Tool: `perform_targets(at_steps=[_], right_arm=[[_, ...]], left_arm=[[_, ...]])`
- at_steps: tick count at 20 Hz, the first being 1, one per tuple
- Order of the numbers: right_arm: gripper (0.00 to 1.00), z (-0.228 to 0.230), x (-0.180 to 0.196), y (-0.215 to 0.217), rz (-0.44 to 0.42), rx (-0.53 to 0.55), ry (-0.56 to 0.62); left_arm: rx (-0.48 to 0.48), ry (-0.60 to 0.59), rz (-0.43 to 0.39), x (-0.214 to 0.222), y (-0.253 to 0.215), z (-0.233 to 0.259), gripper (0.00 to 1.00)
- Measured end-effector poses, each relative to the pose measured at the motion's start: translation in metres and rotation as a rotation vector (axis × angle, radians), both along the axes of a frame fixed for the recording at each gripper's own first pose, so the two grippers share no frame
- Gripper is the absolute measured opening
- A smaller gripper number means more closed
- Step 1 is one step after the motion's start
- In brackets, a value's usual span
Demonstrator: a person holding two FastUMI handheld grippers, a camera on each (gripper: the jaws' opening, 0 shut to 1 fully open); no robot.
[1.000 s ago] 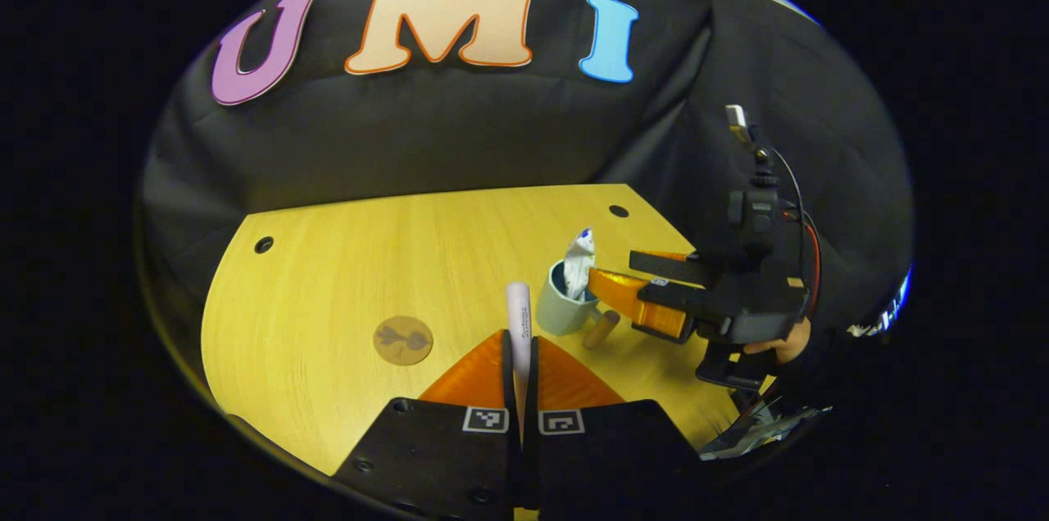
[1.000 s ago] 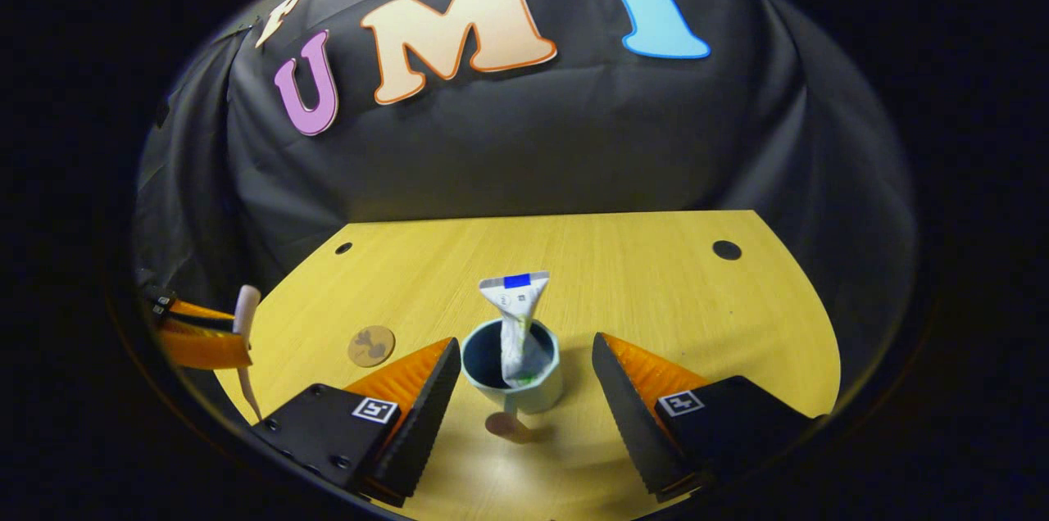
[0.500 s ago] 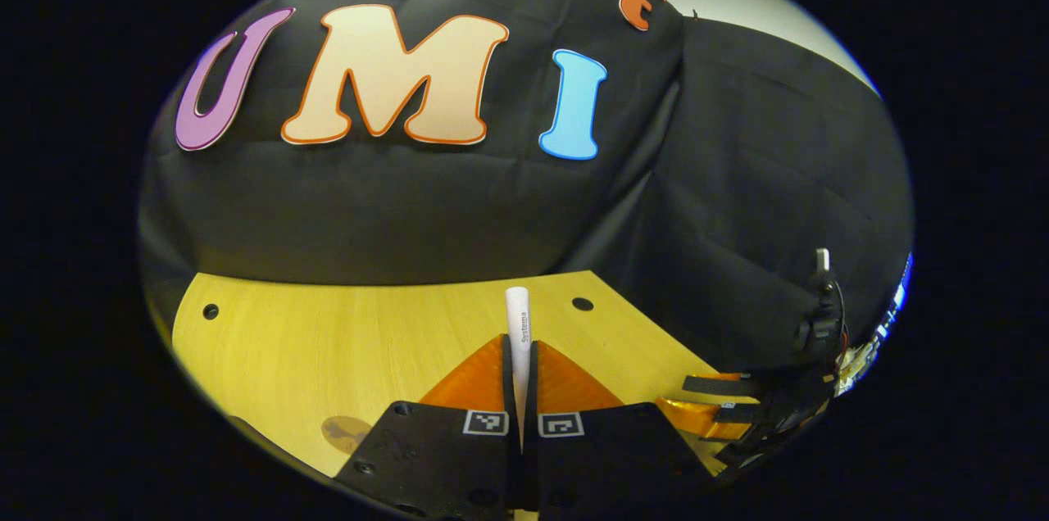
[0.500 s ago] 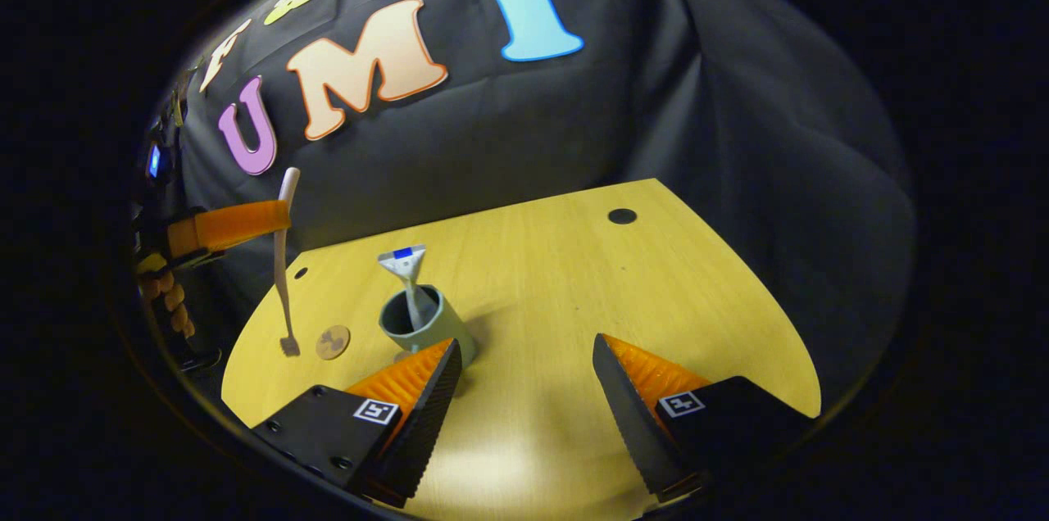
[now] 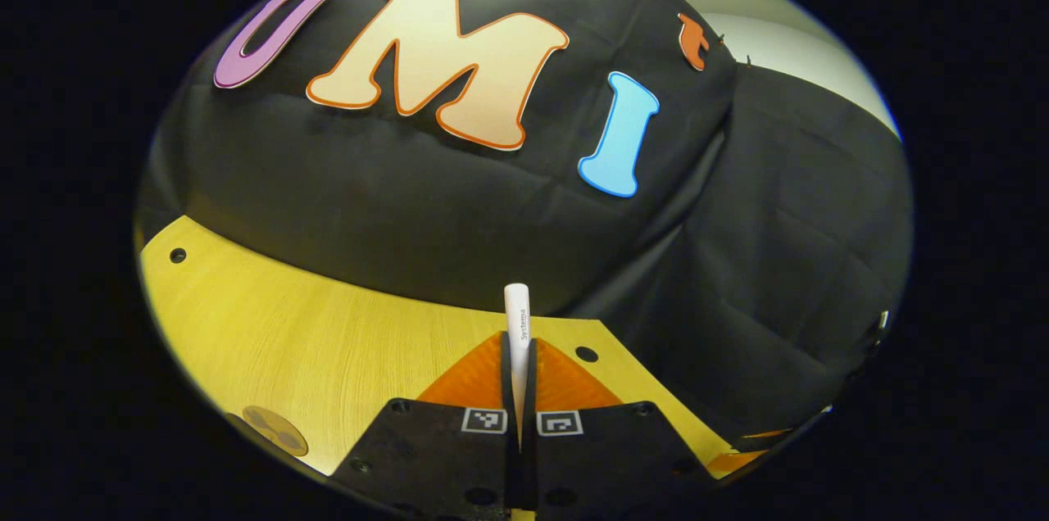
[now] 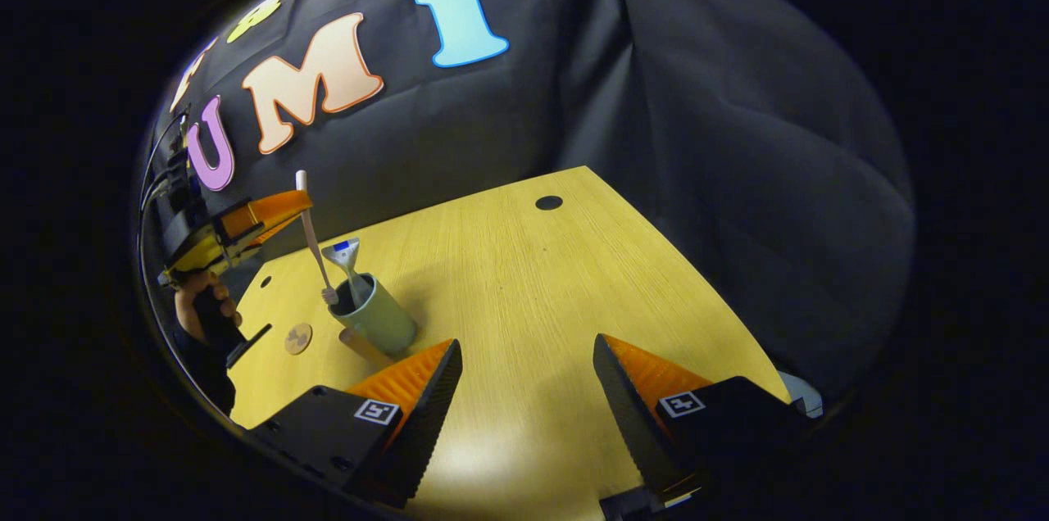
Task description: Put the toothbrush and toothpaste on the desktop into the cup, then pick up the cup and place it on the coaster on the desktop.
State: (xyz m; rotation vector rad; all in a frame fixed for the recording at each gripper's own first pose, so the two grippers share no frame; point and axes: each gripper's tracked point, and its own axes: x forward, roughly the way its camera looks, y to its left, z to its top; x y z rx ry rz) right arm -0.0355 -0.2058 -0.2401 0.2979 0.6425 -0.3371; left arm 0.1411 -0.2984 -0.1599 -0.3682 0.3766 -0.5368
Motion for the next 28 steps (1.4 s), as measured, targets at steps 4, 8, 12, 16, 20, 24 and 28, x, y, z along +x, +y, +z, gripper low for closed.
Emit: perform_targets(at_steps=[4, 8, 12, 16, 20, 24, 28], right_arm=[[0.94, 0.001, 0.003, 0.005, 0.023, -0.001, 0.006], [0.94, 0.002, 0.014, 0.017, 0.062, -0.002, 0.006], [0.99, 0.005, 0.032, 0.030, 0.109, 0.001, -0.006], [0.94, 0.009, 0.045, 0.046, 0.168, 0.003, -0.004], [0.99, 0.006, 0.055, 0.064, 0.241, 0.035, 0.007], [0.94, -0.001, 0.060, 0.091, 0.345, 0.077, 0.054], [0.99, -0.012, 0.063, 0.125, 0.464, 0.153, 0.157]], left_arm=[[0.065, -0.008, 0.025, -0.005, 0.000, -0.025, 0.00], [0.105, -0.030, 0.007, -0.025, -0.001, -0.029, 0.00], [0.133, -0.025, 0.007, -0.041, 0.006, -0.030, 0.00], [0.141, -0.014, 0.038, -0.054, 0.019, -0.027, 0.00], [0.179, -0.022, 0.028, -0.076, 0.023, -0.028, 0.03], [0.197, -0.003, 0.043, -0.098, 0.033, -0.029, 0.10], [0.248, 0.008, 0.118, -0.113, 0.064, -0.028, 0.67]])
